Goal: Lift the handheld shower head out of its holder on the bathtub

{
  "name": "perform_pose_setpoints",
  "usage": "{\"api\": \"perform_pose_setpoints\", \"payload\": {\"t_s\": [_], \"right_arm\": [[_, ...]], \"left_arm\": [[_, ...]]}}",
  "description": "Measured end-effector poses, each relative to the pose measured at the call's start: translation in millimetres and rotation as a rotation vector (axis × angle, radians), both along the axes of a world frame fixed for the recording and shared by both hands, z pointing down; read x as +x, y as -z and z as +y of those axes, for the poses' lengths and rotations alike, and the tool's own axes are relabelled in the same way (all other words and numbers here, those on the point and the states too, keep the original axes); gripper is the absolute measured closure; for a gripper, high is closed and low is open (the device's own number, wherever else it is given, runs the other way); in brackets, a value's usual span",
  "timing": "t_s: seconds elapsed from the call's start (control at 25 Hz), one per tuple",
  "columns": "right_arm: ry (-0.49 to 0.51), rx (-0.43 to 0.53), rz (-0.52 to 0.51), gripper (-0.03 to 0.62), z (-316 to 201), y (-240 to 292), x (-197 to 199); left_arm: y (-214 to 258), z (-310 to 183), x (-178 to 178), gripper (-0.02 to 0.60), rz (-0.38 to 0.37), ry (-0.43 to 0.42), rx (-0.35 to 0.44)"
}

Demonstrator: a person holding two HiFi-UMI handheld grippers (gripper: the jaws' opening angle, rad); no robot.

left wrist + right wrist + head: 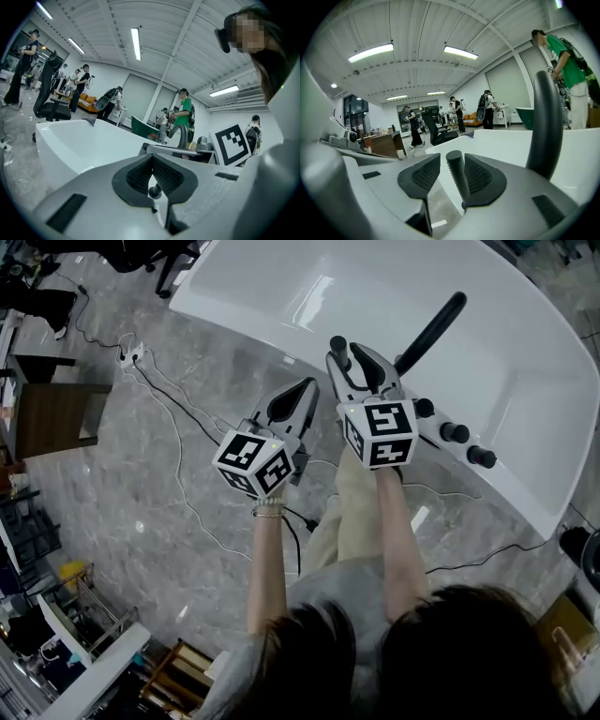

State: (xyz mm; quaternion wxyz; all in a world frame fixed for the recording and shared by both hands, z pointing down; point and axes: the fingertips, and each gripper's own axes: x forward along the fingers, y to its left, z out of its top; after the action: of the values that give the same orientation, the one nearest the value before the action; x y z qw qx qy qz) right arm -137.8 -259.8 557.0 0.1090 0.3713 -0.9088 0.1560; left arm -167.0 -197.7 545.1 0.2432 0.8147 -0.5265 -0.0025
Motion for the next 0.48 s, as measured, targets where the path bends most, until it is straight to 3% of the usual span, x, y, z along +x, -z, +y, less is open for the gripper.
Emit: {"api": "perform_pose_setpoints", "payload": {"t_s": [0.48], "right_arm": [[-0.013, -0.013, 0.045, 0.413, -15.0, -51.8, -13.1]], "left_arm": [[-47.8, -1.1, -13.0, 0.577, -0.007, 0.0, -0.035]]}}
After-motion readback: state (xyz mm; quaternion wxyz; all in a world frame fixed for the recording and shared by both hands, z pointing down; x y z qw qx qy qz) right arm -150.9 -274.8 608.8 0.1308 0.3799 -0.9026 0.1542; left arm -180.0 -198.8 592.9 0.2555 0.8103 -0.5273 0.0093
